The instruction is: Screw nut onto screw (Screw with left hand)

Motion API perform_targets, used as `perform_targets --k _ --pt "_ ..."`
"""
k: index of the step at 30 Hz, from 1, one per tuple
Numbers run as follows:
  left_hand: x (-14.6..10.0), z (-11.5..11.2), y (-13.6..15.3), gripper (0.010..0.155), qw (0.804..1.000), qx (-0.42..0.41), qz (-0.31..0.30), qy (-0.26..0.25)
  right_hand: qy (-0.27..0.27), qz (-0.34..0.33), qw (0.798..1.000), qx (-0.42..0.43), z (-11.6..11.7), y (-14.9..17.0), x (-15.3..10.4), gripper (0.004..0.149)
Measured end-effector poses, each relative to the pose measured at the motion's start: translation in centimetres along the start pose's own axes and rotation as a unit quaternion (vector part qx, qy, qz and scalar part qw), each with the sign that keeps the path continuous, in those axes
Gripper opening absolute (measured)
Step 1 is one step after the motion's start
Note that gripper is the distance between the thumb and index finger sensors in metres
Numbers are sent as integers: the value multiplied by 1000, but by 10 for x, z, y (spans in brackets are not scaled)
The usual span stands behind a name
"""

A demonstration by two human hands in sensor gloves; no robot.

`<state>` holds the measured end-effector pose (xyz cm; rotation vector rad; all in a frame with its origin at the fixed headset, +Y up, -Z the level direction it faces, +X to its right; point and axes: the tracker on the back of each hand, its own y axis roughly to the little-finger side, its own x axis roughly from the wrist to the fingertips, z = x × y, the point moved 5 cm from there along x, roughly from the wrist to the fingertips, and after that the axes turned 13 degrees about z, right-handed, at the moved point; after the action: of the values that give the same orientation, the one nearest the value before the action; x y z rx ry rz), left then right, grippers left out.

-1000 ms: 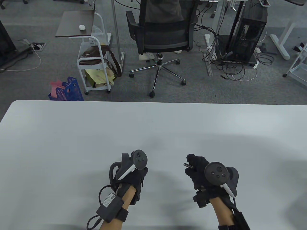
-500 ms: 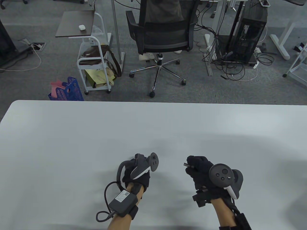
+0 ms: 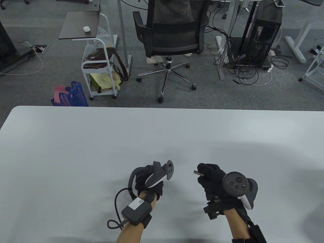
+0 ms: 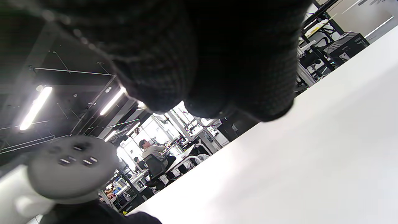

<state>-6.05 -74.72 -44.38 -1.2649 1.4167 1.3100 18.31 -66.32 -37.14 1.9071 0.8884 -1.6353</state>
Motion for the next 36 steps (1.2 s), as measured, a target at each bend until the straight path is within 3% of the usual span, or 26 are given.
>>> perform_targets --k 1,3,5,7,11,19,24,28,36 --pt "-3 8 5 50 998 -59 -3 15 2 -2 1000 1 0 -1 0 48" --pt "-12 25 17 49 975 -207 -18 76 1 -10 1000 11 1 -4 -3 47" --pt "-24 34 25 49 926 -351 -41 134 -11 -24 999 32 4 -10 -6 47" --pt "-36 34 29 48 856 -479 -61 187 -17 -40 998 54 7 -20 -10 46" --pt "-50 24 22 48 760 -591 -83 256 -37 -64 994 87 13 -37 -18 44" --pt "-55 19 16 45 748 -605 -85 258 -27 -80 994 63 18 -45 -23 41" --pt "-56 18 12 44 758 -595 -85 253 -10 -103 994 34 14 -49 -26 39" --pt "-57 12 11 45 739 -614 -67 270 13 -117 992 37 9 -50 -30 38" --pt "-57 1 7 48 718 -620 -42 314 15 -128 990 48 7 -49 -31 37"
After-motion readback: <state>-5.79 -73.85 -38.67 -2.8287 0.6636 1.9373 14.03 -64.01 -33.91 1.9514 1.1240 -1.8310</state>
